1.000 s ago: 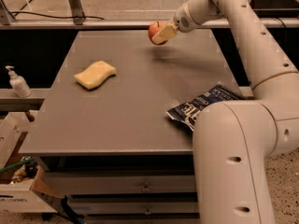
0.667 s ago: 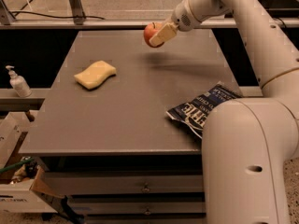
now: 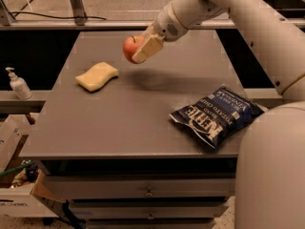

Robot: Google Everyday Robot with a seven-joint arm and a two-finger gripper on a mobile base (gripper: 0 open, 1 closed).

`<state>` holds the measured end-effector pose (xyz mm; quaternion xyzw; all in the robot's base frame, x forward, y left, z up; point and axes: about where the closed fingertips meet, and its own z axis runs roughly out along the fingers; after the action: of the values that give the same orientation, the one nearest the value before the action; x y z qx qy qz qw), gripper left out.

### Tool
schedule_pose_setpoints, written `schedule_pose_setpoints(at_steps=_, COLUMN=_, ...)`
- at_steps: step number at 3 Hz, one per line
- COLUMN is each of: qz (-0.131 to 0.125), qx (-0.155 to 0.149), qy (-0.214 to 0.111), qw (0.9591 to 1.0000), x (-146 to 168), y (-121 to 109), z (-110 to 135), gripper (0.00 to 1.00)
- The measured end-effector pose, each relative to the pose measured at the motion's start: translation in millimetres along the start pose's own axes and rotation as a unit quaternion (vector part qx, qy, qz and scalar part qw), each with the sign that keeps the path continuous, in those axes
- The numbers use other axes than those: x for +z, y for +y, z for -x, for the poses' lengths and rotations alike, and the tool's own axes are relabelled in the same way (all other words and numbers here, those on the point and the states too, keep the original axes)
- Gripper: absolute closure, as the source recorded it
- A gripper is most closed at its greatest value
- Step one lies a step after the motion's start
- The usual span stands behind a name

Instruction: Move apple near sponge

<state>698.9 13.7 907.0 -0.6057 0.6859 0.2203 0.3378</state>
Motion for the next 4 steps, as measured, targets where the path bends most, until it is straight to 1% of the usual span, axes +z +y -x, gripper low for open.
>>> schedule_pose_setpoints(at_steps=1, qz=0.038, qx=-0.03, qy=0.012, qw=0.9987, x=37.9, y=42.9, z=11.8, gripper=1.0)
schedule_pose_setpoints(at_steps=2, qz=0.047, qx=-0.039, qy=0.029, qw=0.9977, x=63.1, y=54.1, z=9.4, gripper=1.0)
schedule_pose_setpoints(at_steps=3, qz=0.045, qx=-0.036, qy=0.044, qw=0.9973, x=74.1, y=52.5, z=-0.8, gripper=1.0)
schedule_pose_setpoints(at_steps=4, qz=0.051, qx=-0.032, qy=0.056, qw=0.9966, x=79.9, y=53.2, z=-8.3, gripper=0.83)
